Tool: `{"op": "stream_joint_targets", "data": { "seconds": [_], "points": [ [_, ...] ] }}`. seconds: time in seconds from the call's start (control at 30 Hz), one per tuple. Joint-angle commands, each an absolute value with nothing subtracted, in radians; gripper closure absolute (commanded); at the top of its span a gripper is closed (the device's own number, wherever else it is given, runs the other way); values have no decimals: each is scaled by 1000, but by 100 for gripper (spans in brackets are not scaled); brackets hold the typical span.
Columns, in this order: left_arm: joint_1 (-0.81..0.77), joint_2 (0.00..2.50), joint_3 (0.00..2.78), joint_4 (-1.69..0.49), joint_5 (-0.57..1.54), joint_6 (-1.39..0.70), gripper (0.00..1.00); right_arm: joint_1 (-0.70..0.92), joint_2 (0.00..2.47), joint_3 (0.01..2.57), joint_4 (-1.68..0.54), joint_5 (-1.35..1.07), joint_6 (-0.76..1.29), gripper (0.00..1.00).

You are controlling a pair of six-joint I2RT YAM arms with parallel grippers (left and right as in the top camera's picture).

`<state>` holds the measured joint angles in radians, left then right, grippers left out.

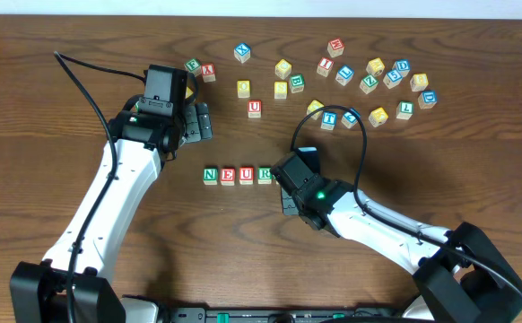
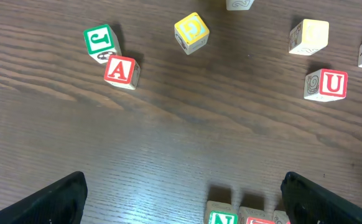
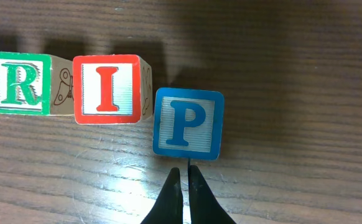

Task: Spell out NEURIPS
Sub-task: 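Rotate the P block upright and align it beside the red I, then open the right gripper and raise it off the P block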

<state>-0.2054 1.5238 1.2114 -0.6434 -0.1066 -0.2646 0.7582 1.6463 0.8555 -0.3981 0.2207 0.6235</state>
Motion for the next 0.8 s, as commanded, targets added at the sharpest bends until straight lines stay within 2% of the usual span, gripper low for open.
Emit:
{"op": "stream_joint_targets", "data": {
  "seconds": [0.0, 0.77],
  "points": [
    [-203, 1505, 1242, -644, -108, -262, 2, 770, 1650, 870, -393, 245, 612, 99],
    [-203, 1505, 1242, -645, -108, -262, 2, 740, 1683, 870, -347, 252, 589, 99]
  ]
}}
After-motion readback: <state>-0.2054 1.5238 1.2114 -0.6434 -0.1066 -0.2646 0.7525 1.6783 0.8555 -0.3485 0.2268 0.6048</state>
